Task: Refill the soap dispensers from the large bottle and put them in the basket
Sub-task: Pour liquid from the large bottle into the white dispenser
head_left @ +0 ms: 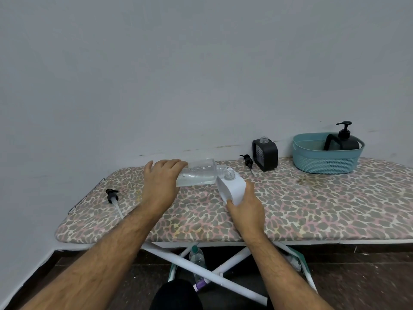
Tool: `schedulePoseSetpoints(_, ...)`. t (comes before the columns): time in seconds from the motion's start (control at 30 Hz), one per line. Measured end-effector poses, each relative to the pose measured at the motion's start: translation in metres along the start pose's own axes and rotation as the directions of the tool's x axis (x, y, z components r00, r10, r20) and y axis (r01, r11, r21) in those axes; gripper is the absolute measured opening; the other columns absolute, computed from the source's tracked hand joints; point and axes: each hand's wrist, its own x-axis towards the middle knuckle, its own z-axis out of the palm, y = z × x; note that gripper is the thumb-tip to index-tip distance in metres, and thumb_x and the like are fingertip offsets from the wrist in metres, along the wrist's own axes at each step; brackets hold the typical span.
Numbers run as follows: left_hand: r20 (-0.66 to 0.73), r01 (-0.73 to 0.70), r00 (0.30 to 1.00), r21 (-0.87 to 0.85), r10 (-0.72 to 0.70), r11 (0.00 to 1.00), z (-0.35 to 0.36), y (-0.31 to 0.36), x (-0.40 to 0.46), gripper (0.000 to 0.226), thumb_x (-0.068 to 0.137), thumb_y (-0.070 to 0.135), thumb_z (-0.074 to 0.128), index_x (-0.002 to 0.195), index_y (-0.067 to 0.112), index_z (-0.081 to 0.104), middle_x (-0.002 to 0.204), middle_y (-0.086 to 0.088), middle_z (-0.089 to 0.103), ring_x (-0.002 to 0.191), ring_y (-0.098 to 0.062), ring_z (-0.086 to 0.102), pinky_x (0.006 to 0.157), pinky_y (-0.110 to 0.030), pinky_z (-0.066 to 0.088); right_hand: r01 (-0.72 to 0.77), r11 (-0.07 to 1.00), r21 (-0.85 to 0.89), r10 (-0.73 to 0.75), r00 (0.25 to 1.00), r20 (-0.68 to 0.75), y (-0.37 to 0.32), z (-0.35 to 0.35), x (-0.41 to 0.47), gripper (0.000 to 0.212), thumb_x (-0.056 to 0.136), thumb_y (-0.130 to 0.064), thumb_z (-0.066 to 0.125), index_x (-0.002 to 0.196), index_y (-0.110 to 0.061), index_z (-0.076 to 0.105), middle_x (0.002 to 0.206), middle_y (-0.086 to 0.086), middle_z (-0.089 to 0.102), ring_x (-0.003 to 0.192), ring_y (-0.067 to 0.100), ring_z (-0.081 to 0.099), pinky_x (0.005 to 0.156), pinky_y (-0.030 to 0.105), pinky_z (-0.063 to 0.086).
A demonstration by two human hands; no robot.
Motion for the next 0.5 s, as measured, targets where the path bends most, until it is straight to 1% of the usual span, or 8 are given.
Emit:
schedulePoseSetpoints(0.23, 0.022, 0.003, 1.0, 0.005, -0.003, 1.0, -0.0019, 0.0011, 0.0009, 0.07, 0.067, 0.017, 0.088, 0.128, 0.032, 0.059, 0.128, 0.009, 0.063, 0.118, -0.02, 0.057, 0.108, -0.056, 0.032, -0.001, 1.0, -0.003, 0.001, 1.0, 0.003, 0.0002, 0.0001, 0.0006, 0.068, 0.084, -0.036, 0.073, 0.139, -0.028, 0.033, 0.119, 0.002, 0.066, 0.102, 0.024, 0.066, 0.08, 0.036, 0.058)
schedulePoseSetpoints(0.5, 0.014, 0.002, 1.0, 0.016, -0.002, 1.0, -0.0018, 0.0014, 0.0007, 0.072, 0.065, 0.014, 0.089, 0.127, 0.032, 0.059, 0.127, 0.009, 0.064, 0.116, -0.021, 0.058, 0.107, -0.056, 0.034, 0.005, 1.0, -0.001, -0.005, 1.0, 0.003, 0.0005, 0.0004, 0.0003, 0.069, 0.084, -0.035, 0.073, 0.139, -0.027, 0.033, 0.12, 0.002, 0.066, 0.102, 0.025, 0.066, 0.078, 0.036, 0.058)
